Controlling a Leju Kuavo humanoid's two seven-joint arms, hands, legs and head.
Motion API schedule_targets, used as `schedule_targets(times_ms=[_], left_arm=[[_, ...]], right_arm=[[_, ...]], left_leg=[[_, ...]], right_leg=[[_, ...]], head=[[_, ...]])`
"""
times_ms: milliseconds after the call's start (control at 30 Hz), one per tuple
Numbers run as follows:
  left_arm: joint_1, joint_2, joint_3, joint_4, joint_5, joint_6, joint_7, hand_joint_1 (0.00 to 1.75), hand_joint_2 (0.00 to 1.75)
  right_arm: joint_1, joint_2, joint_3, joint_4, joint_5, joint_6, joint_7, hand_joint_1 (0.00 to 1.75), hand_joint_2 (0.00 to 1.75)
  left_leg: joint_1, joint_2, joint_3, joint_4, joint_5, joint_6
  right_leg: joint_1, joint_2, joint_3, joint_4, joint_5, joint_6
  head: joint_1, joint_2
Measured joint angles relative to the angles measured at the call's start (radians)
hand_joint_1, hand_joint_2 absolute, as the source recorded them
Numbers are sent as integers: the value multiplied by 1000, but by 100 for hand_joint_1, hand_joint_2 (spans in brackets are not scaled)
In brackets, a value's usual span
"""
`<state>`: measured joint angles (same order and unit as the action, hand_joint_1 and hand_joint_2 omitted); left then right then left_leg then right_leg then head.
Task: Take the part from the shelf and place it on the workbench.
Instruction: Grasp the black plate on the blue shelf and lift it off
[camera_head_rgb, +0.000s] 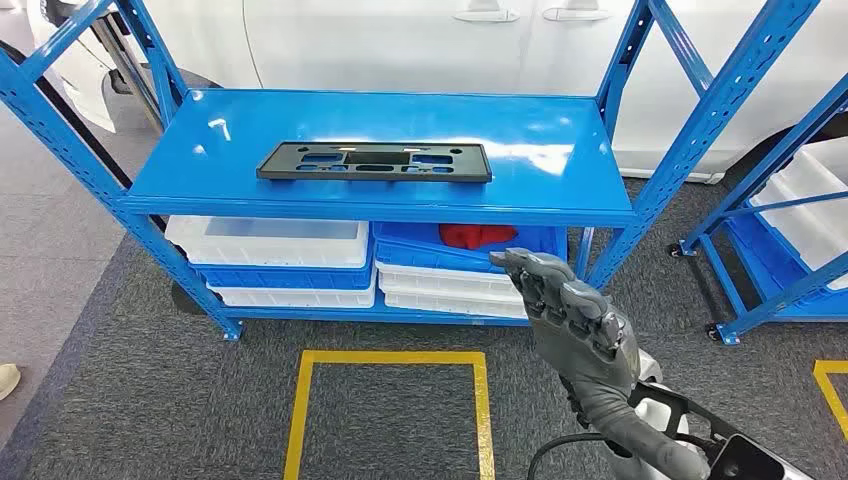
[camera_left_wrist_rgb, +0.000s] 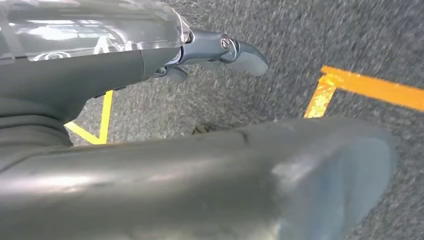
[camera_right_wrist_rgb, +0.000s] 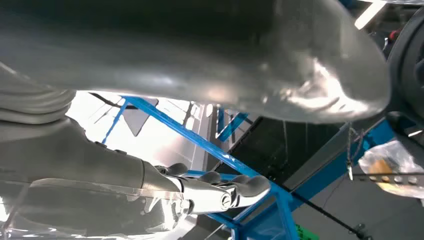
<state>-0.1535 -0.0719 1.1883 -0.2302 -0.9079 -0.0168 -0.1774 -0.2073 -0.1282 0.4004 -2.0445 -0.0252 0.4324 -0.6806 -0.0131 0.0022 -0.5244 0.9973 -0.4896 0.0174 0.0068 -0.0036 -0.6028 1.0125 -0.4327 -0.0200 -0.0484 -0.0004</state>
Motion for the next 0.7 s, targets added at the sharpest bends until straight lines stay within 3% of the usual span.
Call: schedule_targets(times_ms=[100, 133, 200, 233, 267, 300, 367, 400, 433, 533, 600, 633, 700], left_arm=[[-1, 1, 0, 1, 4, 3, -4, 0, 0], [0, 1, 0, 2, 8, 5, -7, 0, 0], [4, 1, 2, 2, 19, 7, -12, 0, 0], [9, 2, 3, 2, 23, 8, -13, 0, 0], [14, 2, 5, 2, 27, 9, -15, 0, 0], [19, 2, 7, 2, 31, 11, -16, 0, 0], [25, 2, 13, 2, 37, 12, -20, 0, 0], [27, 2, 16, 2, 40, 12, -22, 0, 0], [27, 1, 19, 2, 44, 12, -23, 0, 0], [32, 1, 26, 3, 50, 12, -29, 0, 0], [34, 1, 28, 3, 52, 12, -33, 0, 0], [34, 1, 29, 3, 52, 11, -35, 0, 0], [34, 1, 32, 2, 53, 9, -37, 0, 0]], right_arm=[[-13, -5, 5, 8, -8, -7, 0, 0, 0], [-17, -7, 8, 17, -11, -11, 0, 0, 0], [-14, -7, 11, 41, -13, -18, 0, 0, 0], [-8, -8, 11, 53, -13, -19, 0, 0, 0], [-3, -8, 11, 64, -13, -18, 0, 0, 0], [1, -8, 11, 73, -13, -16, 0, 0, 0], [7, -8, 12, 89, -13, -3, 0, 0, 0], [8, -8, 12, 96, -12, 4, 0, 0, 0], [9, -7, 12, 102, -9, 11, 0, 0, 0], [11, -1, 12, 115, 9, 24, 0, 0, 0], [9, 3, 13, 124, 24, 23, 0, 0, 0], [9, 5, 13, 129, 31, 20, 0, 0, 0], [11, 6, 15, 141, 44, 9, 0, 0, 0]], left_leg=[[0, -1, -9, 43, -24, -12], [4, -1, -34, 95, -45, -19], [13, -1, -119, 231, -88, -31], [17, -1, -156, 277, -90, -37], [21, -1, -177, 285, -71, -41], [25, -1, -177, 254, -33, -43], [29, 0, -134, 119, 63, -47], [28, 0, -111, 60, 88, -44], [26, -1, -97, 26, 98, -38], [23, -2, -89, 12, 83, -12], [24, -3, -80, 5, 78, 3], [25, -3, -75, 2, 75, 9], [20, -4, -69, 1, 67, 18]], right_leg=[[-11, -2, 27, -19, -2, -5], [-14, -3, 39, -25, -4, -7], [-16, -4, 51, -27, -13, -9], [-17, -3, 56, -27, -19, -7], [-18, -2, 64, -27, -26, -5], [-20, -1, 73, -27, -34, -2], [-22, 1, 96, -25, -53, 8], [-21, 1, 103, -23, -61, 14], [-20, 1, 106, -22, -68, 20], [-20, 1, 110, -26, -79, 39], [-23, 1, 100, 6, -100, 48], [-24, 2, 74, 56, -124, 50], [-24, 2, -15, 202, -176, 52]], head=[[-1, 0], [-2, 0], [-3, 0], [-3, 0], [-3, 0], [-3, 0], [-3, 0], [-2, 0], [-2, 0], [-2, 0], [-2, 0], [-2, 0], [-2, 0]])
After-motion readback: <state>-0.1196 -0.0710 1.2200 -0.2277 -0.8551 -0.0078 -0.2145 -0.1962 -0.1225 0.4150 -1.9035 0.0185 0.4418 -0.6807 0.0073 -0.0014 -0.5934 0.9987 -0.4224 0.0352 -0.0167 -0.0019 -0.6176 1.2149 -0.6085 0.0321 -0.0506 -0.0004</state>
